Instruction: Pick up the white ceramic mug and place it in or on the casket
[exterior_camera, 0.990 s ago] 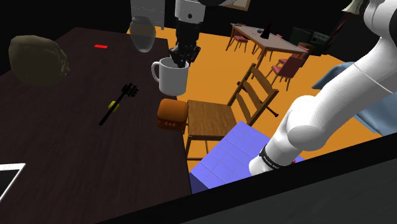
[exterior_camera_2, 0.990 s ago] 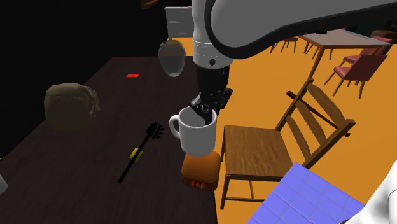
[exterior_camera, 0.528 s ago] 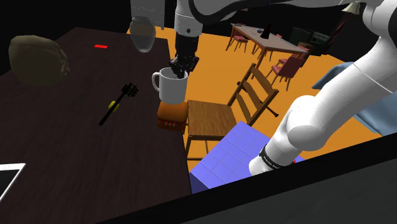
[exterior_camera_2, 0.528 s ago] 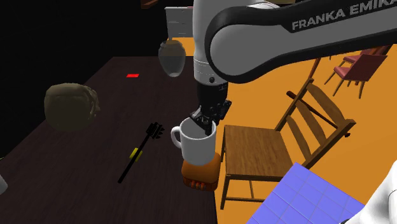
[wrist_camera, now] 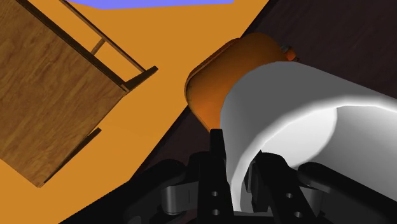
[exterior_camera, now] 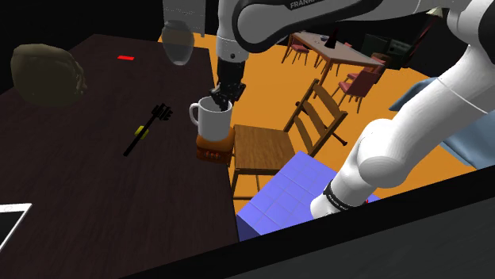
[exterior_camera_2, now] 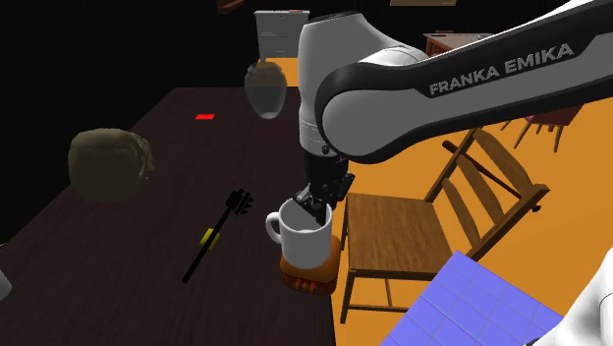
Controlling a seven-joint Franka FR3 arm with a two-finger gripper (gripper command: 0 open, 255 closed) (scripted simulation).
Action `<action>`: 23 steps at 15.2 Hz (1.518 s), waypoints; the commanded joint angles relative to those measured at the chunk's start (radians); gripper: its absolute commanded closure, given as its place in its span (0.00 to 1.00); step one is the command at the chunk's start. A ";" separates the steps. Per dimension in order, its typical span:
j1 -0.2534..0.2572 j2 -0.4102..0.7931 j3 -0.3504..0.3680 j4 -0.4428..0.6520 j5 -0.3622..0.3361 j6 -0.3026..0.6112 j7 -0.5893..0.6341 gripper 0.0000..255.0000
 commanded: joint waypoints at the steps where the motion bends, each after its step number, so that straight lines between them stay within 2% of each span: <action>1: 0.000 0.003 0.001 -0.008 0.000 0.012 0.000 1.00; 7: 0.000 0.003 0.001 -0.008 0.000 0.012 0.000 1.00; 8: 0.000 0.004 0.001 -0.006 0.000 0.011 0.001 0.00; 13: 0.000 0.003 0.001 -0.008 0.000 0.012 0.000 0.00; 17: -0.002 -0.025 -0.007 0.094 -0.001 -0.118 -0.001 0.00; 23: -0.002 -0.025 -0.007 0.094 -0.001 -0.118 -0.001 0.00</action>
